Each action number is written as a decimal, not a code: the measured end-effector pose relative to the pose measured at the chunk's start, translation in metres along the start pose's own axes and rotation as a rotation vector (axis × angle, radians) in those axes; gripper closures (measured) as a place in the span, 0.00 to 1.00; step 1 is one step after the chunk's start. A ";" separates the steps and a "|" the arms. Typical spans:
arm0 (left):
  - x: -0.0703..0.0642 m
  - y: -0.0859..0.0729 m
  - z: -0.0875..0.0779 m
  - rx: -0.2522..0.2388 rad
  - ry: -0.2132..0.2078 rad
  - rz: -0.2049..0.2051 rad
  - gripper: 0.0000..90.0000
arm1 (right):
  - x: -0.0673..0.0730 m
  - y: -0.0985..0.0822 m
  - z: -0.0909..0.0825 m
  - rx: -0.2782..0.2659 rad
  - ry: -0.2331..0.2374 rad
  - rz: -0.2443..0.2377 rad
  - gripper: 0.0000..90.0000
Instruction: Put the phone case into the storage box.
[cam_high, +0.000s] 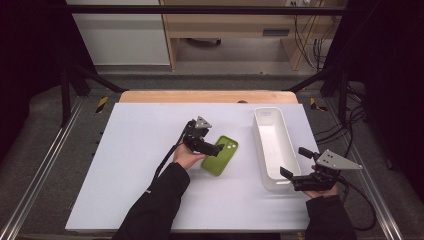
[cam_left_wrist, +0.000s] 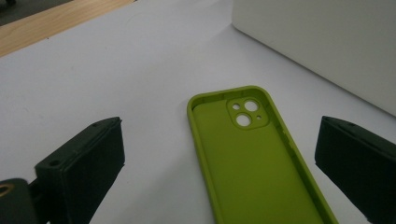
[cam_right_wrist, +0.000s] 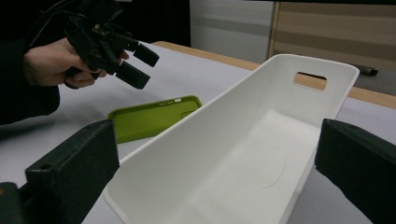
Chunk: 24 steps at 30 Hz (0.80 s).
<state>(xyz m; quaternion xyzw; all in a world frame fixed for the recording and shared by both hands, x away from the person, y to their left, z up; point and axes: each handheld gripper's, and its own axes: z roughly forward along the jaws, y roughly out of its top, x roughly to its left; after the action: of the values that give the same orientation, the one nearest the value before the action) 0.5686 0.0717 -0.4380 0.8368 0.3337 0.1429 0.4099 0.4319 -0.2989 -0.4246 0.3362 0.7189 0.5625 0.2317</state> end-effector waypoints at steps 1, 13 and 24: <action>0.000 -0.001 0.001 0.004 -0.001 -0.002 0.01 | 0.000 0.000 0.000 0.000 -0.001 -0.002 0.00; 0.003 -0.013 0.014 0.052 0.015 -0.021 0.02 | 0.000 0.000 0.000 0.001 -0.001 -0.002 0.00; 0.000 -0.022 0.017 0.078 0.018 -0.029 0.12 | 0.000 0.000 0.000 0.003 -0.002 -0.002 0.00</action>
<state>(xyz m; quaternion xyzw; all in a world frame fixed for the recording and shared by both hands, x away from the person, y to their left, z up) 0.5676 0.0720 -0.4658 0.8460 0.3547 0.1312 0.3759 0.4320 -0.2988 -0.4248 0.3364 0.7200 0.5606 0.2326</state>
